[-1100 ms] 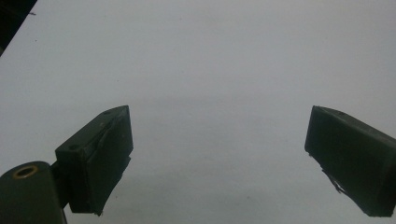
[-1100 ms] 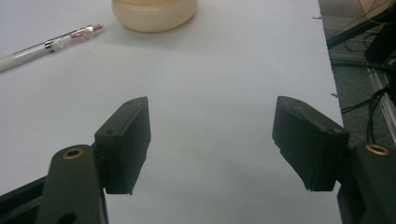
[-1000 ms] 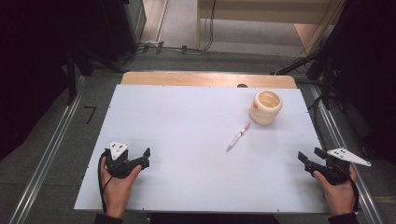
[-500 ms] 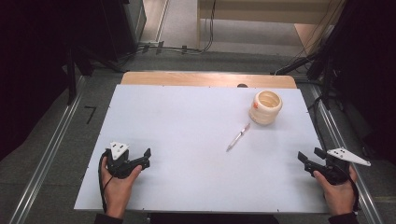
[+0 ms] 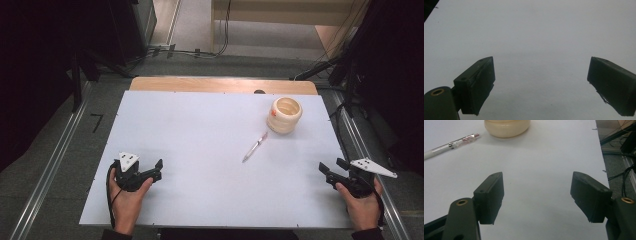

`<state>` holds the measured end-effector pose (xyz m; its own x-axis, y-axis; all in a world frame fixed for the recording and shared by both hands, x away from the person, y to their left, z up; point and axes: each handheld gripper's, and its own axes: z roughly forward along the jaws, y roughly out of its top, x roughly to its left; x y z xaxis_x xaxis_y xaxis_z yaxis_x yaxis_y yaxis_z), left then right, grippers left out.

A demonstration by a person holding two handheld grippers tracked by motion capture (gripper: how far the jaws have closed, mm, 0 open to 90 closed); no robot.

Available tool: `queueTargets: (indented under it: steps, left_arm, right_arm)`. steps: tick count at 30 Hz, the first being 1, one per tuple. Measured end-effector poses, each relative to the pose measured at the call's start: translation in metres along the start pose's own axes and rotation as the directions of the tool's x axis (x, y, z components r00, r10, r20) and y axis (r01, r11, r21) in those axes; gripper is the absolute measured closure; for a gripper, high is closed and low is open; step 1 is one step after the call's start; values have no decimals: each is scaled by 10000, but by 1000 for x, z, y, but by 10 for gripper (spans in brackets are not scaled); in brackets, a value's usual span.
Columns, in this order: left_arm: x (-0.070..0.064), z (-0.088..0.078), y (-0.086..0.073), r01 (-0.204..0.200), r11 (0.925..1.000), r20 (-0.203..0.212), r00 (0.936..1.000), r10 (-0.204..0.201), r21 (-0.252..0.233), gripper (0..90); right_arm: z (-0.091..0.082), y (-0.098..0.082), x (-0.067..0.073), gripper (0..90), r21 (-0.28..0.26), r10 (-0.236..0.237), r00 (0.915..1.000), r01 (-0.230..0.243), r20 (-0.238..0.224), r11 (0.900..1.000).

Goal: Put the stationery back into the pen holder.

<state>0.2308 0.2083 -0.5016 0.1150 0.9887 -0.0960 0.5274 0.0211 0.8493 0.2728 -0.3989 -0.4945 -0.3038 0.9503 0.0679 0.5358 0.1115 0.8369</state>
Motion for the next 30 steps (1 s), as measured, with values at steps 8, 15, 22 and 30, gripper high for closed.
queueTargets:
  steps: [8, 15, 22, 30]
  left_arm:
    - [-6, 0, 1, -77, 10000, 164, 9998, 78, -35, 81]
    - [-13, 2, 2, -207, 9998, 332, 9992, 209, -80, 81]
    - [-18, 3, 4, -225, 9997, 463, 9987, 229, -88, 81]
    - [-27, 6, 6, -329, 9994, 661, 9972, 337, -126, 81]
  right_arm:
    - [-1, 0, -1, 252, -25, -8, 10000, 8, 7, 10000]
    - [-1, -1, -1, 247, -20, 17, 10000, -17, -18, 10000]
    - [-1, -1, -1, 243, -47, 30, 10000, -30, -53, 10000]
    - [0, 0, 0, 242, -79, 10, 10000, -11, -70, 10000]
